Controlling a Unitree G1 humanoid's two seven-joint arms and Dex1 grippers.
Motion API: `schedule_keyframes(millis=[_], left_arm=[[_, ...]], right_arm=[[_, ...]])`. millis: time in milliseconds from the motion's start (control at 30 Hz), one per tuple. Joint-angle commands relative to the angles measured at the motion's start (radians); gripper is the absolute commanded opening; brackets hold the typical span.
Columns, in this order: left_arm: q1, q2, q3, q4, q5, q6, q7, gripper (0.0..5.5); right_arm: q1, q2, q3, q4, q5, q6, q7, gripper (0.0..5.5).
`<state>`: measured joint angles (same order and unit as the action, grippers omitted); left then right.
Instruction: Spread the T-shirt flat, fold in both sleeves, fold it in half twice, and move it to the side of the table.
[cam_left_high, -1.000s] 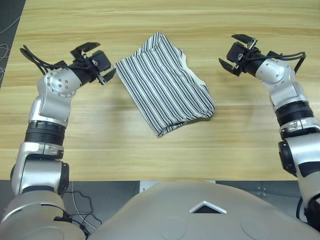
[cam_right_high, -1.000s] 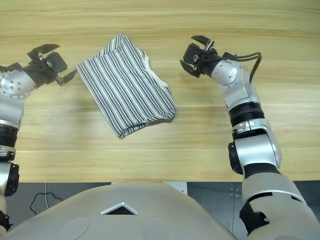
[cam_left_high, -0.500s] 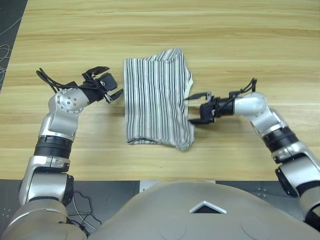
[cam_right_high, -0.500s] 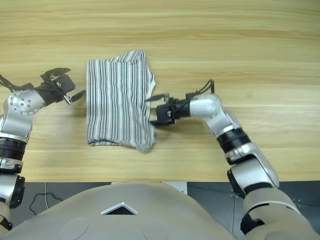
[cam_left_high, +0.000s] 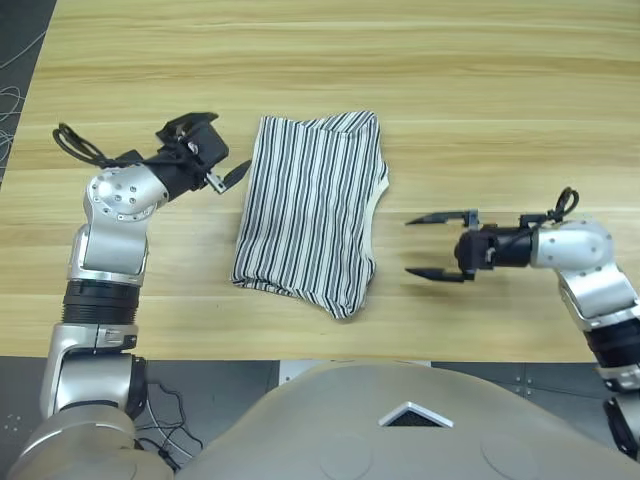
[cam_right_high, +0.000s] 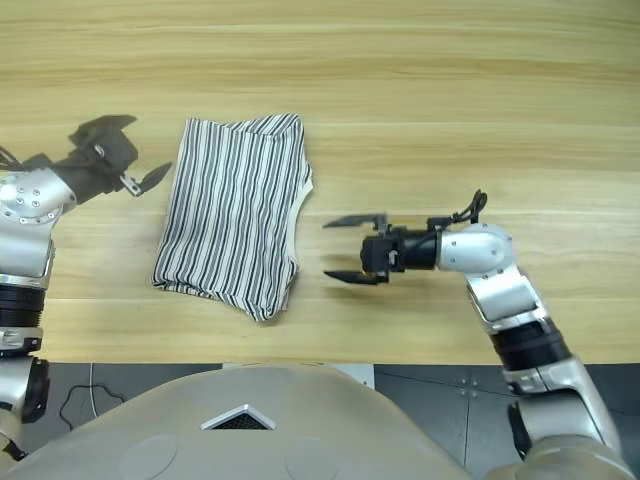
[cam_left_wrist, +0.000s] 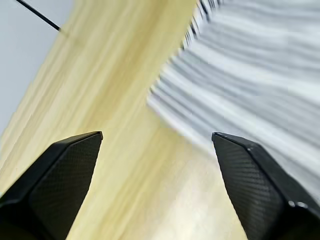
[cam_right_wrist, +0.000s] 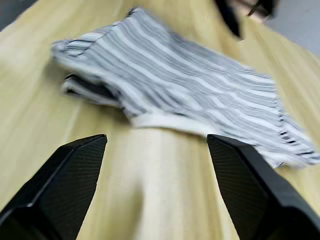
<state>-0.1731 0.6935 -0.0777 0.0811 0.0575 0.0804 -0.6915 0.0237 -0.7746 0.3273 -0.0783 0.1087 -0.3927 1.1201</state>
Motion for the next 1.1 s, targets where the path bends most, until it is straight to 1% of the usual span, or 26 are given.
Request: schedule_keyframes(millis=[33,100,200,267,367,500,600,700,800,900,1100], left_arm=[[-0.005,-0.081,0.004,-0.171,-0.167,0.186,-0.065,4.1],[0.02,-0.091,-0.038,-0.193,-0.196,0.235,-0.105,4.1],[0.115,-0.074,-0.159,-0.181,-0.16,0.24,-0.174,4.1],[0.147,-0.062,-0.184,-0.153,-0.145,0.241,-0.185,4.1],[0.197,-0.029,-0.221,-0.102,-0.118,0.221,-0.216,4.1],[0.232,-0.037,-0.268,0.011,-0.081,0.173,-0.212,4.1],[0.242,-0.035,-0.275,0.041,-0.077,0.151,-0.211,4.1],[0.241,-0.034,-0.276,0.045,-0.081,0.146,-0.212,4.1],[0.243,-0.038,-0.276,0.042,-0.083,0.148,-0.206,4.1],[0.245,-0.04,-0.278,0.036,-0.084,0.15,-0.205,4.1],[0.274,-0.064,-0.287,-0.006,-0.103,0.174,-0.191,4.1]], right_arm=[[-0.003,-0.046,0.045,0.028,-0.204,-0.208,-0.013,3.71],[-0.002,0.026,0.088,0.035,-0.312,-0.272,-0.091,3.71],[0.011,0.091,0.147,0.057,-0.404,-0.319,-0.167,3.71],[0.015,0.126,0.171,0.069,-0.448,-0.331,-0.221,3.71],[0.035,0.13,0.187,0.073,-0.485,-0.346,-0.272,3.71],[0.039,0.132,0.184,0.078,-0.546,-0.371,-0.352,3.71],[0.031,0.15,0.185,0.095,-0.641,-0.387,-0.438,3.71],[0.045,0.152,0.209,0.091,-0.696,-0.396,-0.482,3.71],[0.039,0.183,0.244,0.088,-0.764,-0.376,-0.52,3.71],[0.043,0.206,0.285,0.076,-0.791,-0.332,-0.508,3.71],[0.027,0.334,0.327,0.021,-0.933,-0.101,-0.538,3.71]])
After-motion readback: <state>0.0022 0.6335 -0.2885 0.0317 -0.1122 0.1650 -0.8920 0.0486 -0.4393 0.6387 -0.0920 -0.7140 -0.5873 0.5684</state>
